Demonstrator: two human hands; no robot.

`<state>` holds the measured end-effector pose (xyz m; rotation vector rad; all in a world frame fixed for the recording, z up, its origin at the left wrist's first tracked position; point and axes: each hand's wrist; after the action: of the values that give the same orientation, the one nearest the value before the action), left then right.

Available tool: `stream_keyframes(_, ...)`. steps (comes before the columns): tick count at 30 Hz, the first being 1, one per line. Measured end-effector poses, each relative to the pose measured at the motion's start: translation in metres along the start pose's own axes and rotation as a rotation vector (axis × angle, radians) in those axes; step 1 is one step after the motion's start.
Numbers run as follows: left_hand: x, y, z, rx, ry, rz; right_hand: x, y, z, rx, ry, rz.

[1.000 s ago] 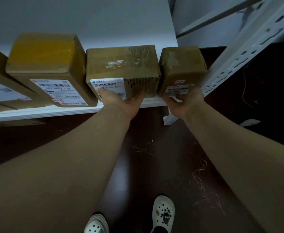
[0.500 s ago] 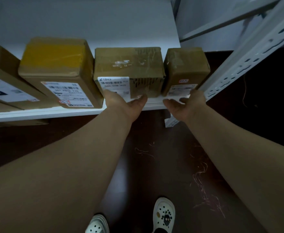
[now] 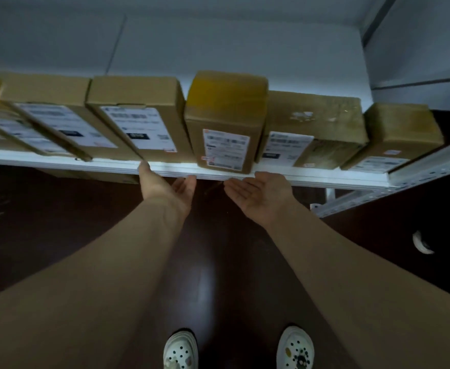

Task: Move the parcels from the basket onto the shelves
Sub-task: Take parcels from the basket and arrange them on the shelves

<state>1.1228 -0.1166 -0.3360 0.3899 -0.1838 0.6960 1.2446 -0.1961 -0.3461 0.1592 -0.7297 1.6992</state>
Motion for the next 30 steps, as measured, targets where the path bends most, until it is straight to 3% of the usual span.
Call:
stream_keyframes(9, 0.002, 0.04, -0.012, -0.066, -0.075, -0.034, 0.041, 0.034, -0.027, -0.145, 0.062, -0.167)
stream_keyframes(30, 0.011, 0.039, -0.027, -0.095, -0.094, -0.064, 0.051, 0.021, -0.042, -0.233, 0.112, -0.127)
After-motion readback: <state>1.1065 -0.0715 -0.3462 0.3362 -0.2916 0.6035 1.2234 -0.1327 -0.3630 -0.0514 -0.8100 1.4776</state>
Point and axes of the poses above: each hand's wrist, its own z-axis away from the middle knuckle, its own x-axis out of the palm, y = z × x, and after that the axes turned 9 degrees about -x, right-handed
